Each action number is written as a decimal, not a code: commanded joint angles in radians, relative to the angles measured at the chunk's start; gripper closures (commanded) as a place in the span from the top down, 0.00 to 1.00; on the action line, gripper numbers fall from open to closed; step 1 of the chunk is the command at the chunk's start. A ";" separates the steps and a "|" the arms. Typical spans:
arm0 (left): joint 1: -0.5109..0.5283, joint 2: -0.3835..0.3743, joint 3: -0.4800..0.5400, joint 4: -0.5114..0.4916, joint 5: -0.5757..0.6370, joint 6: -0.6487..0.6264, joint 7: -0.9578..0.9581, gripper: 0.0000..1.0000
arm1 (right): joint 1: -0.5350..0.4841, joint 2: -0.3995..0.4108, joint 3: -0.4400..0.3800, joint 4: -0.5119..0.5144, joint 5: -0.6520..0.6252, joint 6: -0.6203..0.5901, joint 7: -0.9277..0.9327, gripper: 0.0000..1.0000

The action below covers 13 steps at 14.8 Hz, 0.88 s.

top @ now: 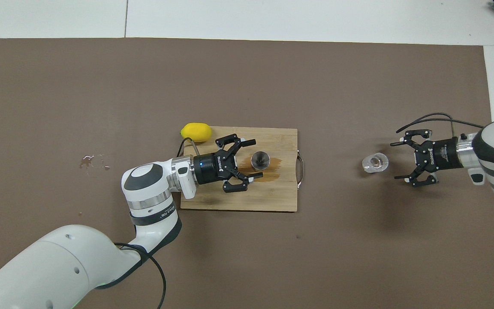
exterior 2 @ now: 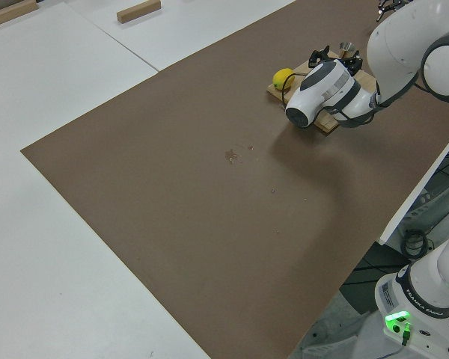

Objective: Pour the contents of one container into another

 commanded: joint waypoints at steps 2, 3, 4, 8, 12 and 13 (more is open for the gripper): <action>0.027 -0.053 0.006 -0.070 0.017 0.010 0.020 1.00 | 0.010 0.031 0.009 -0.003 0.058 0.032 -0.051 1.00; 0.050 -0.073 0.006 -0.087 0.050 0.010 0.020 1.00 | 0.016 0.031 0.009 -0.004 0.067 0.032 -0.052 1.00; 0.073 -0.087 0.006 -0.093 0.083 0.008 0.019 1.00 | 0.021 0.031 0.009 -0.006 0.078 0.030 -0.052 1.00; 0.163 -0.139 0.006 -0.142 0.213 -0.029 0.019 1.00 | 0.048 0.029 0.013 -0.010 0.095 0.024 -0.052 1.00; 0.324 -0.178 0.008 -0.154 0.469 -0.091 0.017 1.00 | 0.058 0.026 0.013 -0.019 0.103 0.020 -0.053 0.95; 0.370 -0.184 0.009 -0.147 0.541 -0.107 0.011 1.00 | 0.058 0.025 0.013 -0.019 0.103 0.015 -0.055 0.85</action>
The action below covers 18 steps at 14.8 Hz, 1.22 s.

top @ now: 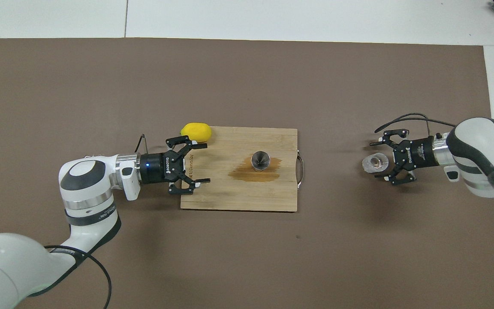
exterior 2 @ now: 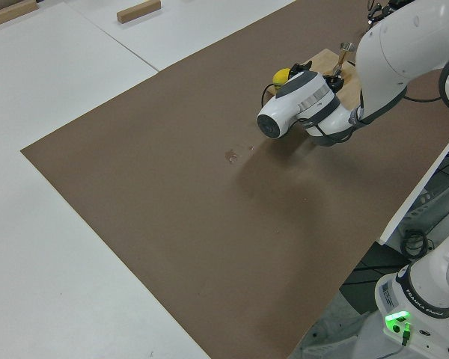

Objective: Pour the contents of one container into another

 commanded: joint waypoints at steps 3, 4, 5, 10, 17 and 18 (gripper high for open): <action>0.206 -0.056 -0.002 0.003 0.327 -0.074 -0.003 1.00 | -0.003 -0.015 0.001 -0.018 0.039 -0.026 -0.058 0.46; 0.232 -0.057 -0.002 0.023 0.398 -0.081 -0.002 1.00 | -0.002 -0.017 0.001 -0.017 0.039 -0.031 -0.057 0.36; 0.261 -0.057 -0.002 0.043 0.470 -0.092 -0.002 1.00 | -0.002 -0.020 0.001 -0.017 0.039 -0.031 -0.057 0.29; 0.386 -0.059 0.000 0.186 0.763 -0.204 -0.003 1.00 | 0.062 -0.095 0.002 -0.008 0.037 -0.017 0.056 0.24; 0.406 -0.139 0.027 0.401 1.125 -0.256 -0.002 1.00 | 0.309 -0.144 -0.004 0.066 0.001 0.057 0.464 0.24; 0.406 -0.159 0.033 0.416 1.153 -0.272 -0.003 1.00 | 0.346 -0.144 -0.004 0.084 -0.022 0.079 0.525 0.24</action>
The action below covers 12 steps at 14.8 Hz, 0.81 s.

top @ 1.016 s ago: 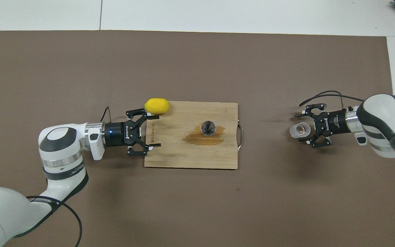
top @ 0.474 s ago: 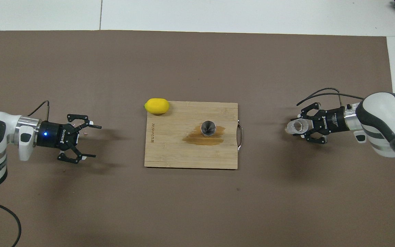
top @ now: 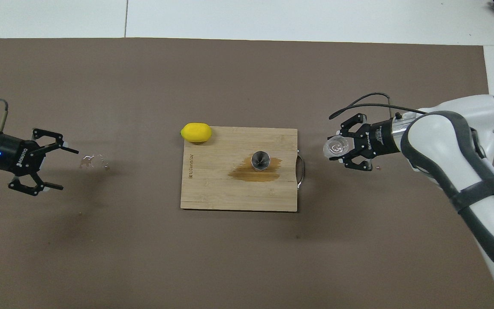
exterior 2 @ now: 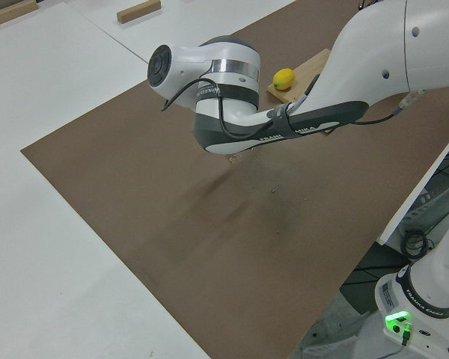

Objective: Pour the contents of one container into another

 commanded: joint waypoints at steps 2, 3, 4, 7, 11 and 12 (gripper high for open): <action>0.003 -0.104 0.012 0.046 0.118 -0.050 -0.004 1.00 | 0.111 0.004 -0.004 0.063 -0.101 0.054 0.205 0.24; 0.000 -0.122 0.012 0.064 0.147 -0.053 -0.004 1.00 | 0.136 0.005 -0.004 0.074 -0.125 0.060 0.235 0.24; -0.008 -0.138 0.012 0.078 0.180 -0.054 -0.004 1.00 | 0.157 0.007 -0.005 0.083 -0.142 0.060 0.254 0.24; -0.019 -0.165 0.006 0.101 0.267 -0.053 0.000 1.00 | 0.203 0.005 -0.005 0.103 -0.219 0.060 0.282 0.23; -0.054 -0.207 -0.002 0.089 0.382 -0.007 0.013 1.00 | 0.257 0.004 -0.005 0.108 -0.296 0.060 0.291 0.23; -0.057 -0.214 -0.002 0.086 0.384 0.013 0.013 1.00 | 0.271 0.004 -0.005 0.114 -0.323 0.059 0.296 0.23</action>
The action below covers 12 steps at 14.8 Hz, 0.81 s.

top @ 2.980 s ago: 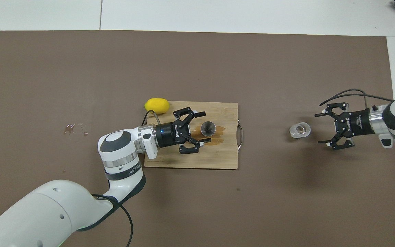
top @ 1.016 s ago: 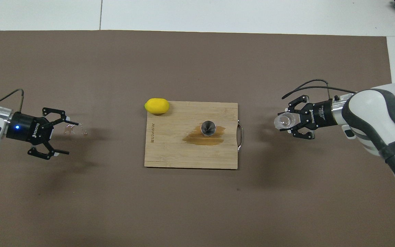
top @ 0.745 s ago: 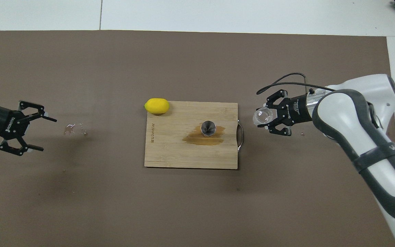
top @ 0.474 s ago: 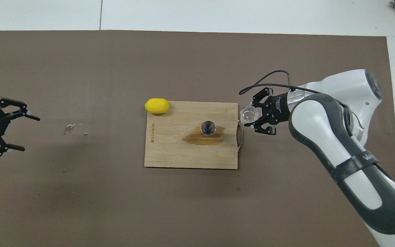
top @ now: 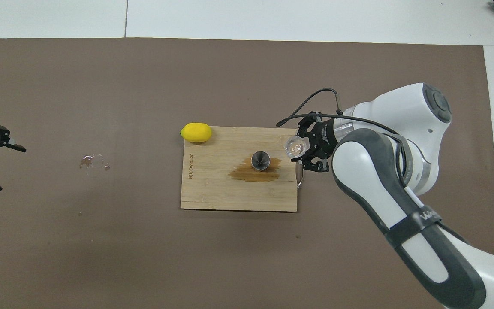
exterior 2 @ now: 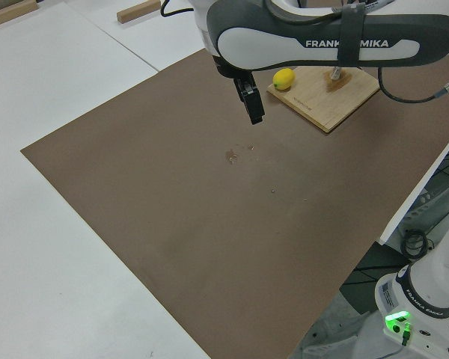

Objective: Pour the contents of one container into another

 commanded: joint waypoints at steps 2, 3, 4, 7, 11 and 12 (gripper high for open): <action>-0.057 -0.030 0.008 -0.038 0.049 0.126 -0.007 1.00 | 0.051 0.004 -0.004 0.025 -0.106 0.002 0.053 0.23; -0.072 -0.036 0.008 -0.058 0.051 0.167 -0.006 1.00 | 0.056 0.004 -0.002 0.031 -0.123 0.002 0.062 0.22; -0.101 -0.039 0.008 -0.064 0.051 0.186 -0.007 1.00 | 0.064 0.004 -0.002 0.032 -0.133 0.000 0.065 0.22; -0.129 -0.042 0.008 -0.090 0.051 0.238 -0.117 1.00 | 0.084 0.005 -0.002 0.041 -0.194 0.000 0.088 0.22; -0.166 -0.042 0.011 -0.059 0.054 0.232 -0.320 1.00 | 0.088 0.011 0.004 0.072 -0.281 -0.003 0.123 0.21; -0.172 -0.042 0.009 -0.059 0.066 0.239 -0.345 1.00 | 0.105 0.011 0.002 0.077 -0.283 -0.001 0.125 0.20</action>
